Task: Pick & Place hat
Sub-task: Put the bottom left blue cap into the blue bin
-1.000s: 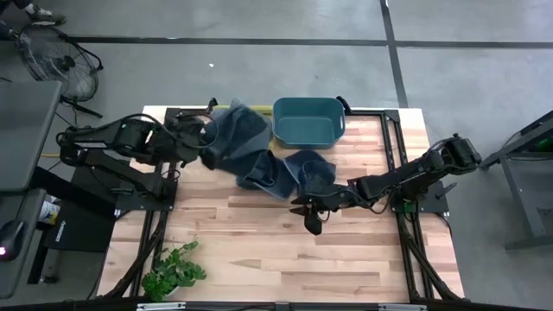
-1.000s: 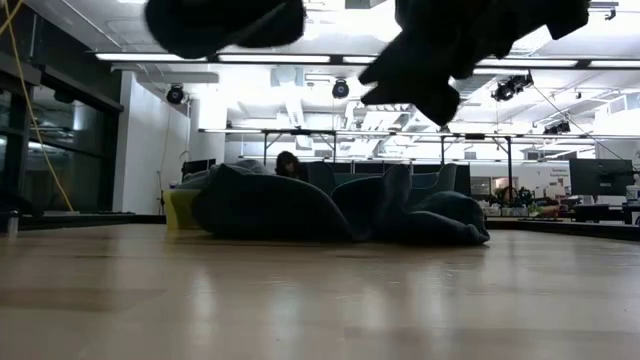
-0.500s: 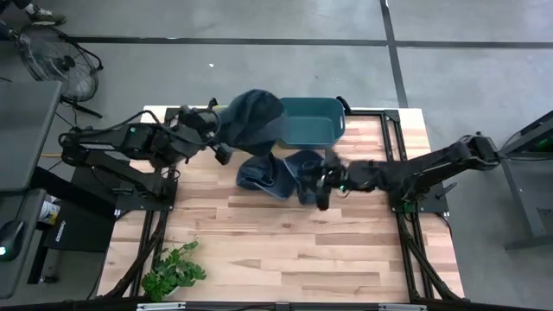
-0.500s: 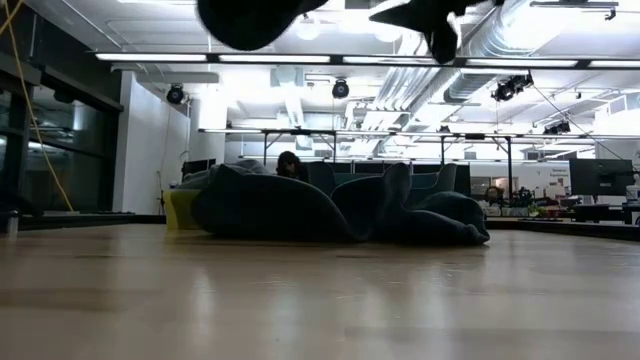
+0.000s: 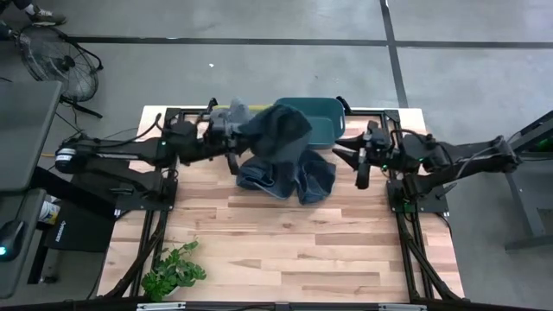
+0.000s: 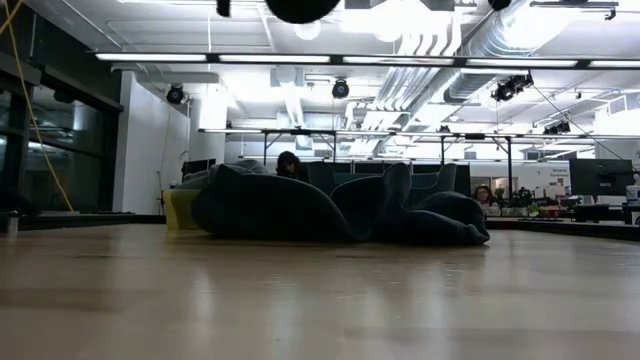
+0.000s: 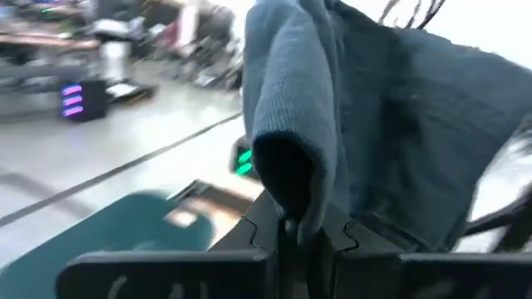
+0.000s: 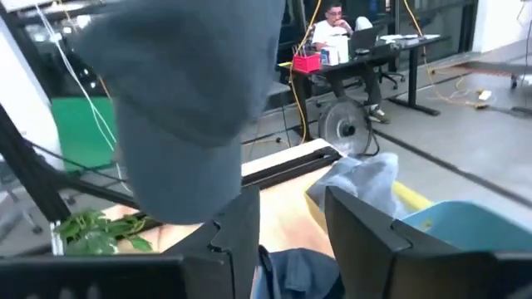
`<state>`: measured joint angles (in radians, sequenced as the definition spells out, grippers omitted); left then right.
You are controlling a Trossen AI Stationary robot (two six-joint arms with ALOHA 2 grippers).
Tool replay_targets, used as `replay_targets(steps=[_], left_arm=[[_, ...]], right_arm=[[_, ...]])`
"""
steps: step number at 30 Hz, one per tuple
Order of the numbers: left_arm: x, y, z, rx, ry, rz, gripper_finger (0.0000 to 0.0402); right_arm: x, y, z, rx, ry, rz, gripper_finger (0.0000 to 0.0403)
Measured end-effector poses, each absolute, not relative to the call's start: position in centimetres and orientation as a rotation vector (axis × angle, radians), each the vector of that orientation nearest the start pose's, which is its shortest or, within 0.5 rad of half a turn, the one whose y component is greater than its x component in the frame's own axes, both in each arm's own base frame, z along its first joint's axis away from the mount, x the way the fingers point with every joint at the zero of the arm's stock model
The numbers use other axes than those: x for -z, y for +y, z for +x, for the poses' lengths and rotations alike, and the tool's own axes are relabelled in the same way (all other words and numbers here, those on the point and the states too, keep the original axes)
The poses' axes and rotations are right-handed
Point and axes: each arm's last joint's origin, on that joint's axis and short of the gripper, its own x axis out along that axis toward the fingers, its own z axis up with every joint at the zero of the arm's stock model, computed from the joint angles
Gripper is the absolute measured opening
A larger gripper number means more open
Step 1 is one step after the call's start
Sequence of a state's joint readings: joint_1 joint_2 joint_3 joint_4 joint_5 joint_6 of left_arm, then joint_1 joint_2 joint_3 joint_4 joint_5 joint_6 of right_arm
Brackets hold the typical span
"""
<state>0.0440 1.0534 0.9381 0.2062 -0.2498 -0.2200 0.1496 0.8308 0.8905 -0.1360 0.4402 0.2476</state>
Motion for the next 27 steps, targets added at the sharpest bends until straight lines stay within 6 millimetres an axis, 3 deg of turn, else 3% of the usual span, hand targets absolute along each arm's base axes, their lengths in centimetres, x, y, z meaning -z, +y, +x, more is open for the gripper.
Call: replay_targets(steps=[5,9,13,19,27], left_arm=[[-37.2,4.7,23.7,-0.13,-0.391,-0.289,0.0016],[-36.9,6.7,24.2,0.004,-0.5,-0.304,0.0016],[-36.7,8.0,25.0,0.079,-0.604,-0.32,0.0016],[-35.6,9.2,27.2,0.144,-0.683,-0.374,0.0016],[-36.4,9.9,29.3,0.183,-0.72,-0.395,0.0016]], right_arm=[[-37.2,1.6,17.5,0.287,0.084,0.136,0.0166],[-37.1,1.7,18.3,0.273,0.094,0.035,0.0203],[-37.0,2.0,20.2,0.262,0.08,-0.177,0.0231],[-36.7,2.4,24.1,0.357,0.018,-0.506,0.0236],[-36.3,2.6,27.2,0.468,-0.084,-0.692,0.0237]])
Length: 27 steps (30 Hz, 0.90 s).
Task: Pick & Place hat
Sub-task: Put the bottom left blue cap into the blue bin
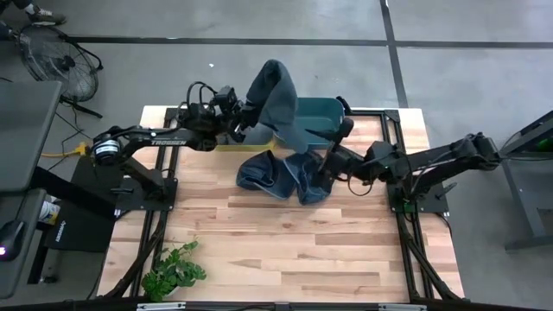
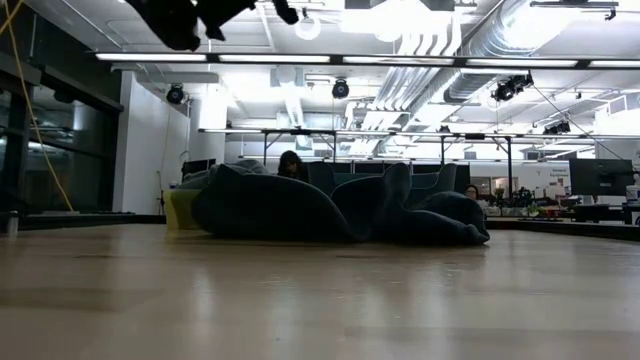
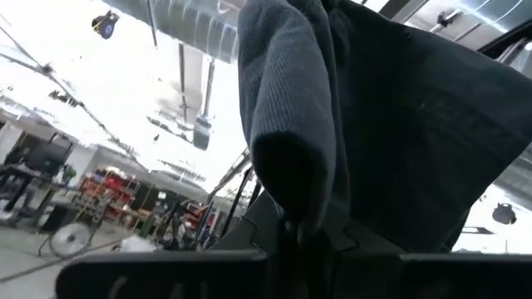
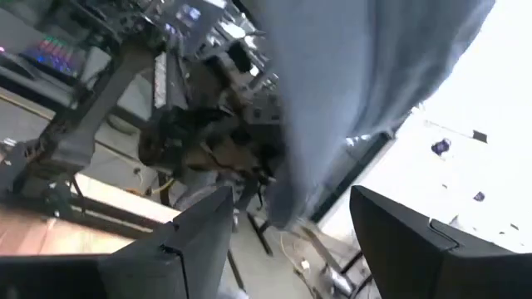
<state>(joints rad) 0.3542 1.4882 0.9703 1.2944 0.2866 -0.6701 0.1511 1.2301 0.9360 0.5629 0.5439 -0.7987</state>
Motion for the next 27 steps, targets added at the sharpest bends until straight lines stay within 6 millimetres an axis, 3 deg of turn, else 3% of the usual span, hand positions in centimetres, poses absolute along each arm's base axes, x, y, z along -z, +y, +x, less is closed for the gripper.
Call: replay_targets(steps=[9,27], left_arm=[[-37.5,10.2,30.3,0.223,-0.716,-0.378,0.0016],[-37.0,10.5,31.0,0.178,-0.626,-0.418,0.0016]], right_arm=[[-36.8,1.5,28.1,0.512,-0.231,-0.669,0.0237],[-36.7,-0.7,28.7,0.355,-0.334,-0.625,0.0237]])
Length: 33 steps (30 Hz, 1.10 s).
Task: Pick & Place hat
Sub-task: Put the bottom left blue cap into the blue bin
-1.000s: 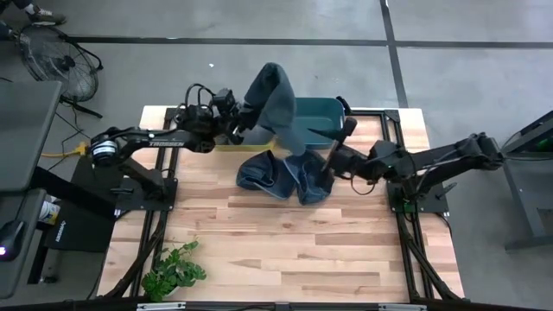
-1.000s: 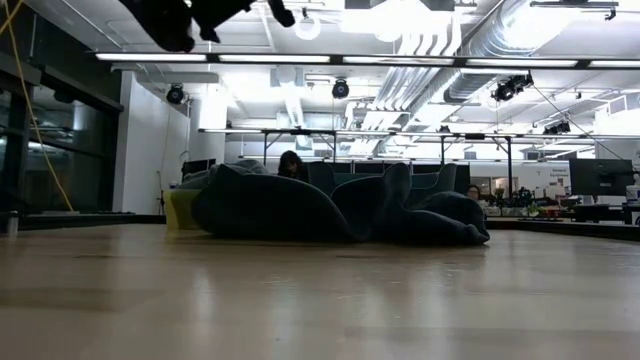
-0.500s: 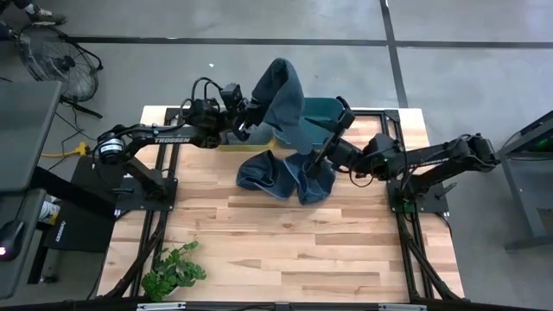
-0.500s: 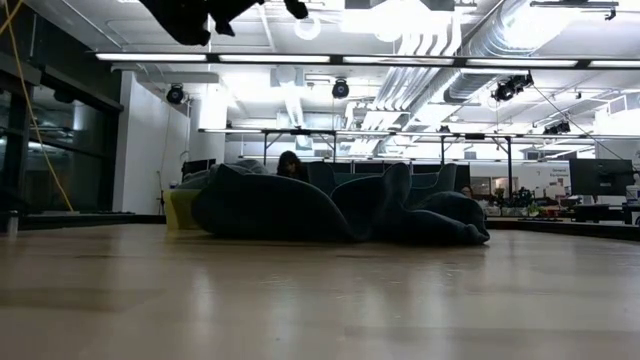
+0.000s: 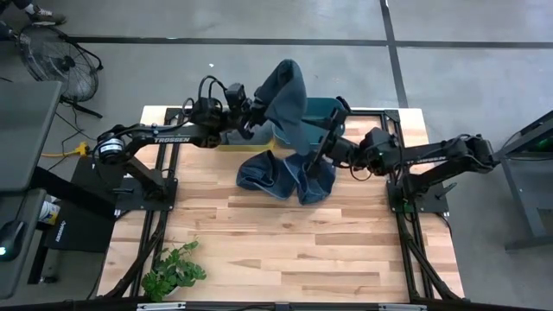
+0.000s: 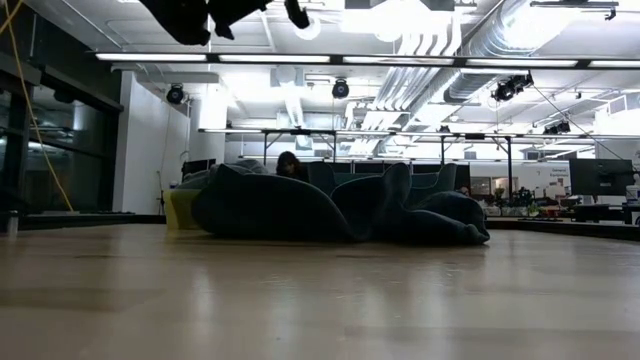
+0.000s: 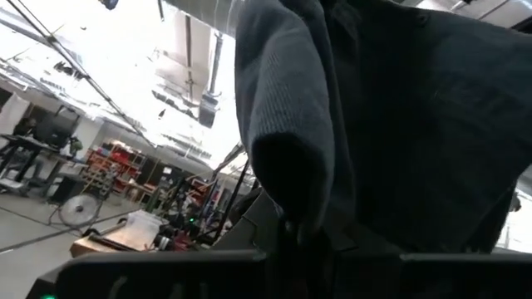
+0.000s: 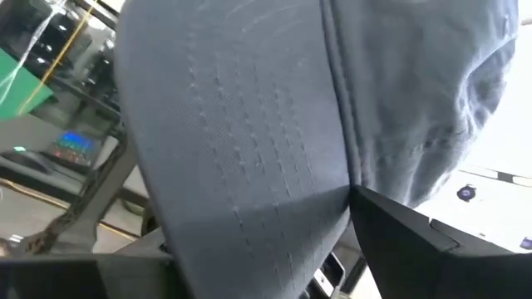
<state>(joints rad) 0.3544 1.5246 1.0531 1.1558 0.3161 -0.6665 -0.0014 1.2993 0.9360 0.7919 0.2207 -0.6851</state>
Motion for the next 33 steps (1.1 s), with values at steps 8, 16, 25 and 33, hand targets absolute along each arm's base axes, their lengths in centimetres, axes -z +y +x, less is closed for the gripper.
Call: replay_targets(steps=[8,16,25,33], left_arm=[[-36.8,10.6,31.1,0.164,-0.602,-0.426,0.0016],[-36.6,10.6,31.2,0.154,-0.582,-0.434,0.0015],[-36.6,10.6,31.2,0.156,-0.579,-0.432,0.002],[-36.3,10.6,31.4,0.162,-0.552,-0.433,0.0028]], right_arm=[[-36.6,-1.3,28.9,0.35,-0.37,-0.605,0.0236],[-36.6,-1.8,28.9,0.404,-0.353,-0.619,0.0229],[-36.8,-1.9,28.8,0.446,-0.358,-0.6,0.0128],[-37.1,-2.0,28.4,0.495,-0.359,-0.558,0.001]])
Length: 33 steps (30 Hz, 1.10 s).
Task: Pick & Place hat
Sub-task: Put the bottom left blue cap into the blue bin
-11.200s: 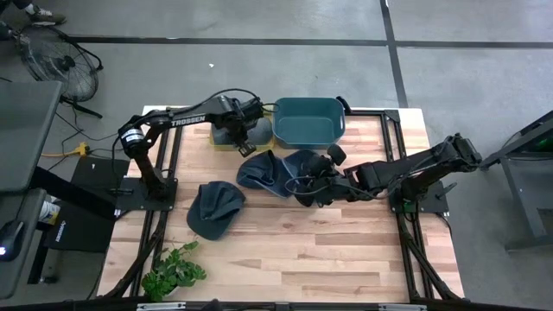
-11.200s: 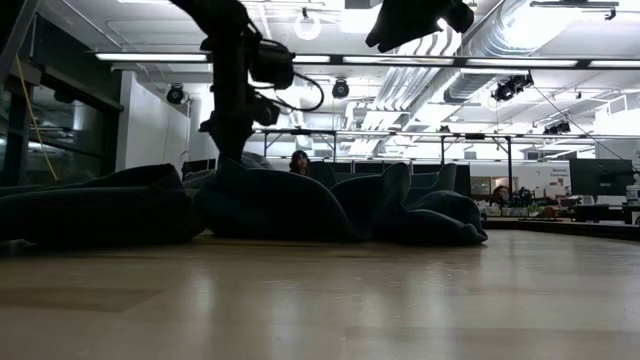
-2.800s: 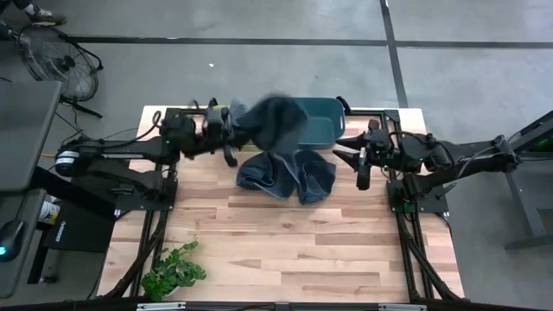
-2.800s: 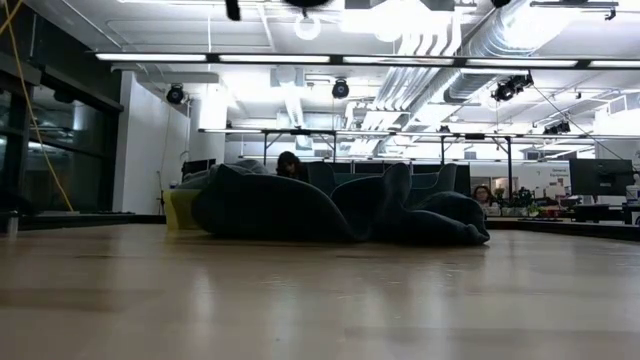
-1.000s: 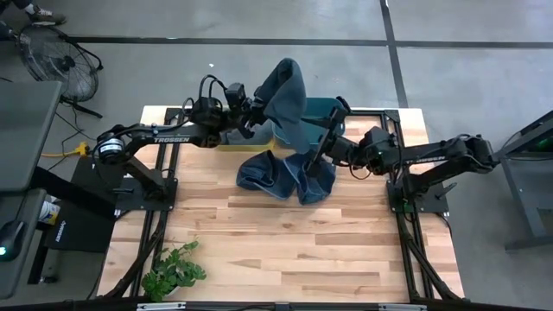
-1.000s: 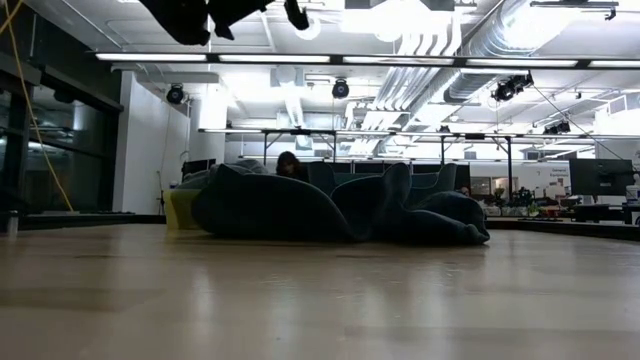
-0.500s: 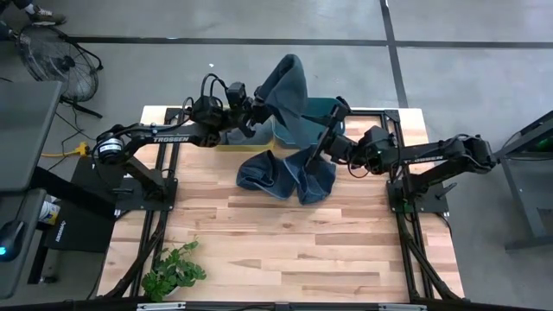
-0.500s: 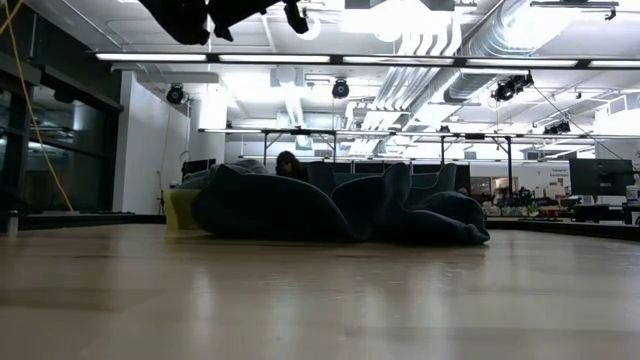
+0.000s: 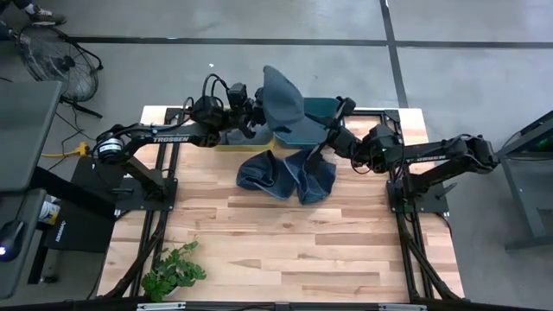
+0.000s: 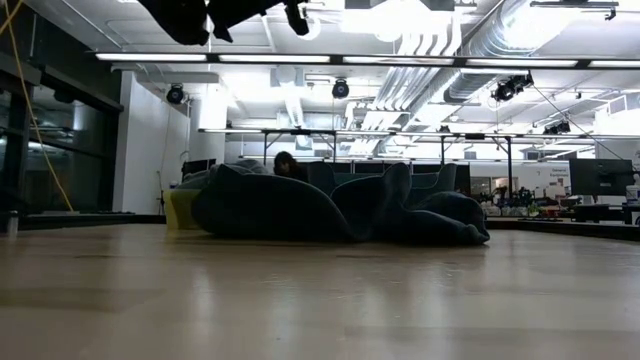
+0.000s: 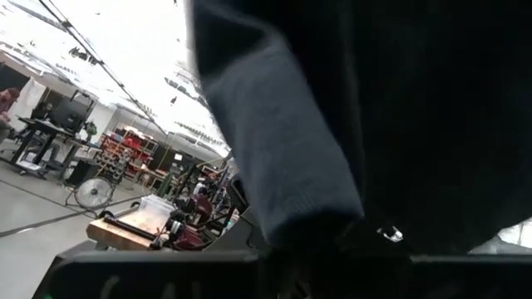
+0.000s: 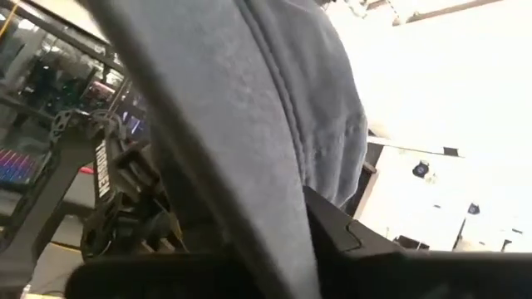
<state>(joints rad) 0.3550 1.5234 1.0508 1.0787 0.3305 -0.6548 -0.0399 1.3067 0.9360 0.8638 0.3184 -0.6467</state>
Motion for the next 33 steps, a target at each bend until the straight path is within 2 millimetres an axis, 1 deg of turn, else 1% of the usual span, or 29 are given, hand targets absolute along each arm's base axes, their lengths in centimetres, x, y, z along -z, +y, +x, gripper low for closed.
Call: replay_targets(steps=[3,7,11,15,17,20,25,29,33], left_arm=[[-36.2,10.7,31.4,0.155,-0.54,-0.441,0.0029],[-36.1,10.7,31.5,0.153,-0.533,-0.456,0.0031],[-35.9,10.8,31.7,0.123,-0.521,-0.49,0.0031],[-35.9,10.8,31.7,0.109,-0.524,-0.485,0.0033],[-35.9,10.8,31.7,0.104,-0.523,-0.469,0.0042],[-35.8,10.8,31.7,0.103,-0.52,-0.47,0.0074],[-35.8,10.8,31.7,0.109,-0.525,-0.483,0.0158],[-35.9,10.8,31.7,0.107,-0.535,-0.525,0.0225],[-35.9,10.9,31.7,0.101,-0.535,-0.529,0.0275]], right_arm=[[-37.1,-2.1,28.4,0.519,-0.355,-0.5,0.001],[-37.2,-2.2,28.0,0.541,-0.337,-0.48,0.0006],[-37.2,-2.3,27.9,0.576,-0.304,-0.476,0.0004],[-37.2,-2.4,27.9,0.614,-0.281,-0.502,0.0003],[-37.1,-2.4,27.8,0.631,-0.271,-0.506,0.0003],[-37.1,-2.5,27.8,0.667,-0.248,-0.523,0.0002],[-37.4,-2.6,27.4,0.707,-0.231,-0.552,0.0002],[-37.9,-3.1,26.8,0.757,-0.234,-0.552,0.0002],[-38.3,-3.8,26.2,0.8,-0.226,-0.583,0.0002]])
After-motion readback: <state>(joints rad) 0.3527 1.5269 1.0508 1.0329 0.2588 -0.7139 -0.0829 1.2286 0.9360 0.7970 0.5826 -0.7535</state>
